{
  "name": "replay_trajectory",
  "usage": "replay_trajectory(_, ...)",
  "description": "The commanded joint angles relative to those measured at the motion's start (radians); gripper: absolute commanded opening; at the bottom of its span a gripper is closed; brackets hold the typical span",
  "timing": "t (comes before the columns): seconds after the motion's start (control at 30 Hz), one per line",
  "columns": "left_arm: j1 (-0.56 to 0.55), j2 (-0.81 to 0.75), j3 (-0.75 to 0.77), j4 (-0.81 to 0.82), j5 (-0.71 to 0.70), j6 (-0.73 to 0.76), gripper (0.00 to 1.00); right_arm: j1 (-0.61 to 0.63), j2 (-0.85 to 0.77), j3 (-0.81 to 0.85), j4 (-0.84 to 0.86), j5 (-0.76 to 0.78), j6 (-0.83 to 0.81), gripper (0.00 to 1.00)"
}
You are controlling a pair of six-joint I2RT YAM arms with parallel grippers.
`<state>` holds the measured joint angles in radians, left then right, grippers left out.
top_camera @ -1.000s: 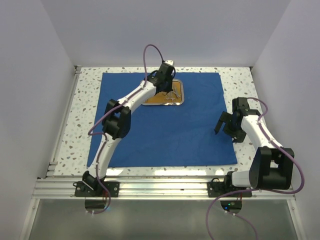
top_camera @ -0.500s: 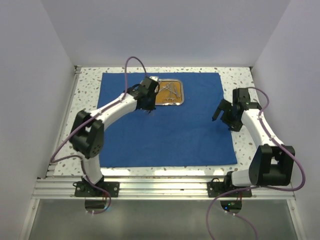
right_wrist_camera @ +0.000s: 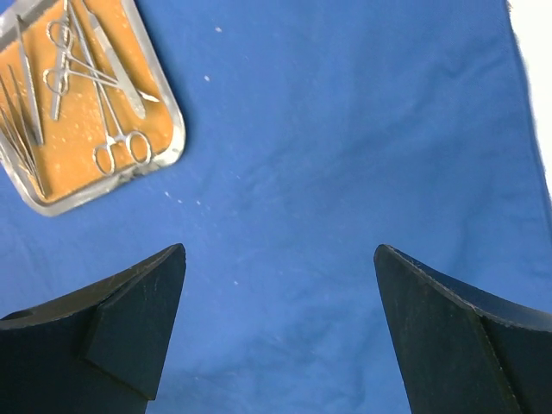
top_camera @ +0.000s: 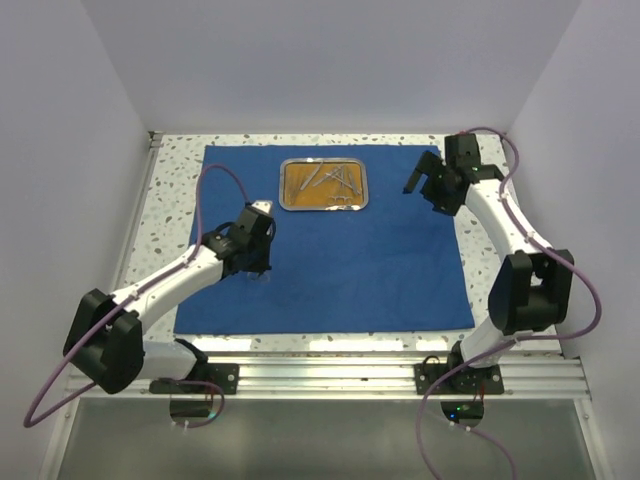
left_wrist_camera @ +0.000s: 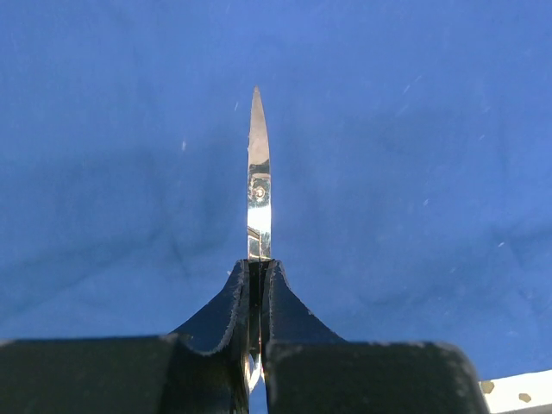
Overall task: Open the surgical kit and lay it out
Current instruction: Place the medical item in the surgical kit.
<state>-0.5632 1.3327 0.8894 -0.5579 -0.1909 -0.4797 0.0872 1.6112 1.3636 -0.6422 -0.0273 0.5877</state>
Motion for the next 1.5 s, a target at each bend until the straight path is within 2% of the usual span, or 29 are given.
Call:
replay_trajectory(0.0, 0.009, -0.066, -0.064, 0.024, -0.028, -0.057, 0.00, 0.029, 0.045, 0.097, 0.018, -0.019, 0.021, 0.95)
replay_trajectory(0.2, 0.062, -0.145, -0.153, 0.055, -0.038, -0.045, 0.00, 0.051, 0.104, 0.166, 0.001, -0.022, 0.009, 0.95)
replay_trajectory(0.27, 0.081, -0.158, -0.161, 0.065, -0.003, -0.027, 0.00, 0.051, 0.111, 0.173, -0.001, -0.025, 0.008, 0.95)
replay_trajectory(0.47, 0.103, -0.127, -0.204, 0.095, 0.074, -0.039, 0.06, 0.052, 0.139, 0.212, 0.003, -0.031, 0.000, 0.95)
replay_trajectory(0.63, 0.132, -0.061, -0.210, 0.075, 0.059, -0.066, 0.12, 0.052, 0.187, 0.264, 0.006, -0.057, 0.001, 0.95)
replay_trajectory(0.67, 0.134, -0.050, -0.204, 0.069, 0.048, -0.079, 0.18, 0.052, 0.194, 0.270, 0.010, -0.077, 0.000, 0.95)
replay_trajectory(0.7, 0.137, -0.020, -0.196, 0.011, 0.018, -0.108, 0.35, 0.052, 0.203, 0.278, 0.019, -0.086, 0.000, 0.96)
replay_trajectory(0.73, 0.141, -0.004, -0.182, -0.017, -0.031, -0.150, 0.68, 0.054, 0.222, 0.296, 0.025, -0.097, -0.002, 0.97)
replay_trajectory(0.77, 0.141, 0.011, -0.178, -0.031, -0.033, -0.151, 0.80, 0.055, 0.234, 0.307, 0.033, -0.120, -0.002, 0.97)
replay_trajectory(0.8, 0.141, 0.035, -0.173, -0.031, -0.022, -0.149, 0.99, 0.059, 0.246, 0.319, 0.044, -0.131, -0.005, 0.97)
replay_trajectory(0.93, 0.149, 0.051, -0.173, -0.022, -0.001, -0.152, 0.99, 0.092, 0.328, 0.449, 0.032, -0.146, -0.037, 0.97)
replay_trajectory(1.0, 0.151, 0.054, -0.165, -0.020, 0.011, -0.143, 0.99, 0.127, 0.404, 0.526, -0.031, -0.111, -0.055, 0.97)
replay_trajectory(1.03, 0.151, 0.059, -0.152, -0.026, 0.011, -0.137, 0.99, 0.137, 0.436, 0.616, -0.057, -0.097, -0.066, 0.96)
replay_trajectory(1.23, 0.152, 0.062, -0.075, -0.080, 0.011, -0.125, 1.00, 0.206, 0.660, 0.921, -0.195, -0.014, -0.135, 0.92)
replay_trajectory(1.3, 0.152, 0.045, -0.055, -0.089, 0.019, -0.123, 0.99, 0.218, 0.726, 1.006, -0.226, 0.004, -0.146, 0.88)
replay_trajectory(1.47, 0.151, 0.016, -0.021, -0.123, 0.016, -0.109, 0.99, 0.238, 0.808, 1.078, -0.246, 0.065, -0.178, 0.77)
